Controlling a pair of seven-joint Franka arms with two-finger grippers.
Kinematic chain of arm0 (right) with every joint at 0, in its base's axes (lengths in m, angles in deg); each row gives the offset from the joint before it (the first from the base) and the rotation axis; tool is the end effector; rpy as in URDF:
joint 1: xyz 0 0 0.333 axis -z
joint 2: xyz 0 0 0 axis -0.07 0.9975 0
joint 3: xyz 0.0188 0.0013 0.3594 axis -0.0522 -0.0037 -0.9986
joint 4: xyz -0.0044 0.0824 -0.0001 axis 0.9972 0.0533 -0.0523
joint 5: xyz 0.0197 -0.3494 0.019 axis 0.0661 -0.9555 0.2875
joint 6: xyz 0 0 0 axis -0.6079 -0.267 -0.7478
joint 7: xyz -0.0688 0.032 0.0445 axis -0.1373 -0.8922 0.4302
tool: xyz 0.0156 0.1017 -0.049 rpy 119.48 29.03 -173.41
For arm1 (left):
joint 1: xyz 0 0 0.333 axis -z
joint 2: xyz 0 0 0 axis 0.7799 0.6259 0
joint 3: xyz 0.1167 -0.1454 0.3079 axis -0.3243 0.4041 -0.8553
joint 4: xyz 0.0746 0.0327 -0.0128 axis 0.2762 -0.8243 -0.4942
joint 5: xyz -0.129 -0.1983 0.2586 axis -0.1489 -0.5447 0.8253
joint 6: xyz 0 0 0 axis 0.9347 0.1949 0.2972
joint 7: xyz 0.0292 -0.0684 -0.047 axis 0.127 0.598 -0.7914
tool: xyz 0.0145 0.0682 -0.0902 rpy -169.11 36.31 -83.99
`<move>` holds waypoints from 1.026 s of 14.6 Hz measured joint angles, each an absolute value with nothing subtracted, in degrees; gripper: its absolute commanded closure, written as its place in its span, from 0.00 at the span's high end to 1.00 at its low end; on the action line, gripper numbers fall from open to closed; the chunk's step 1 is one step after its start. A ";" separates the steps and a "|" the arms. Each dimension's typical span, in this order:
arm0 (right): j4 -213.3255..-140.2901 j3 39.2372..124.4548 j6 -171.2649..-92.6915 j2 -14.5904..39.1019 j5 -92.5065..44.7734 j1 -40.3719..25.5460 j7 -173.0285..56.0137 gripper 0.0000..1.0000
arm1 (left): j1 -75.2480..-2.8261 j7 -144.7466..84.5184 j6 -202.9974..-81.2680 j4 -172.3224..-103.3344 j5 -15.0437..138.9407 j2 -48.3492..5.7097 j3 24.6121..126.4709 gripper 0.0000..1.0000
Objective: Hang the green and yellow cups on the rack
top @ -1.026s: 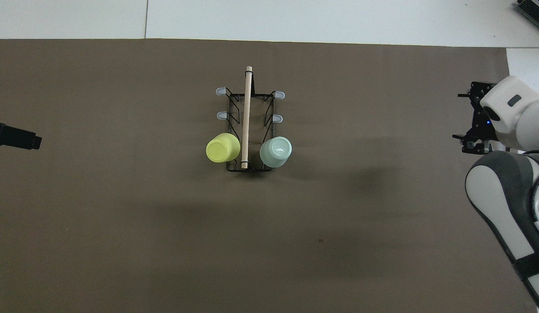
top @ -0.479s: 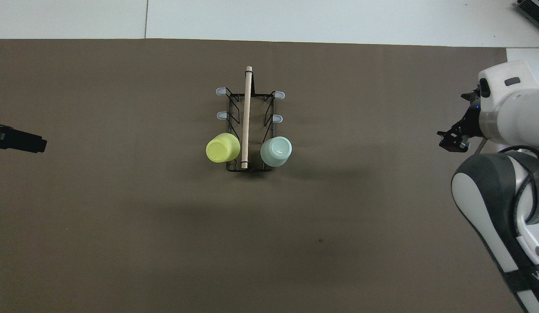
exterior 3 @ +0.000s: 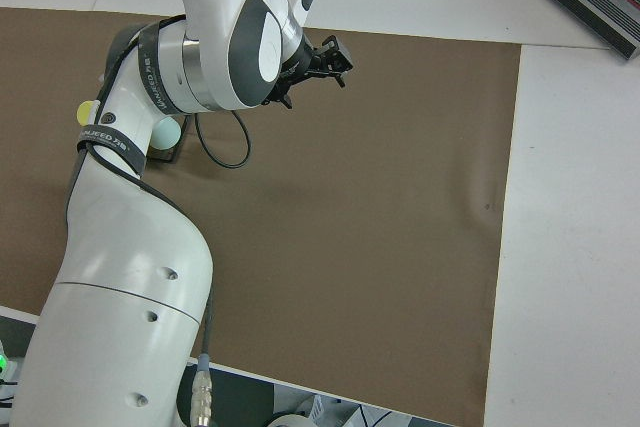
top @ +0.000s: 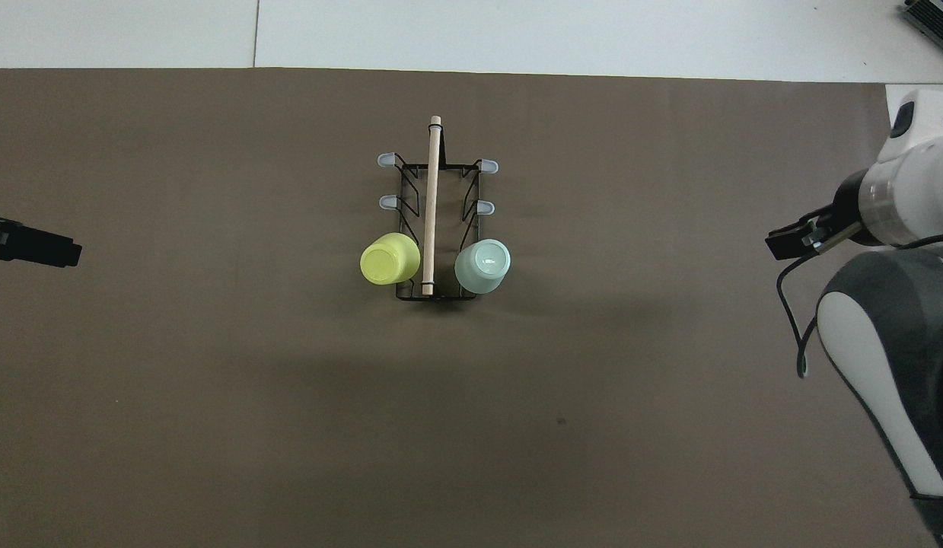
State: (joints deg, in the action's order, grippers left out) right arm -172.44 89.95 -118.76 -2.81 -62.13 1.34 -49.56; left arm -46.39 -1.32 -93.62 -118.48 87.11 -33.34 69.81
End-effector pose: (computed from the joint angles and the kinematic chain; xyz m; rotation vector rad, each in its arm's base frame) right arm 0.5305 0.0044 0.6134 2.9519 0.5301 0.0963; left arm 0.4977 -0.0183 0.6810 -3.1115 0.4238 -0.0568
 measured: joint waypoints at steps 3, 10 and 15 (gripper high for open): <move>-168.05 94.01 -109.68 -2.91 -58.27 -0.33 -55.03 1.00 | -46.39 -1.38 -93.55 -118.48 87.11 -33.35 69.78 1.00; -165.77 94.42 -98.92 -5.21 -57.73 -0.84 -62.52 1.00 | -46.42 -1.39 -93.64 -118.48 87.11 -33.35 69.71 1.00; -166.12 94.77 -99.31 -5.45 -57.45 -0.89 -62.52 1.00 | -46.42 -1.40 -93.64 -118.48 87.09 -33.35 69.71 1.00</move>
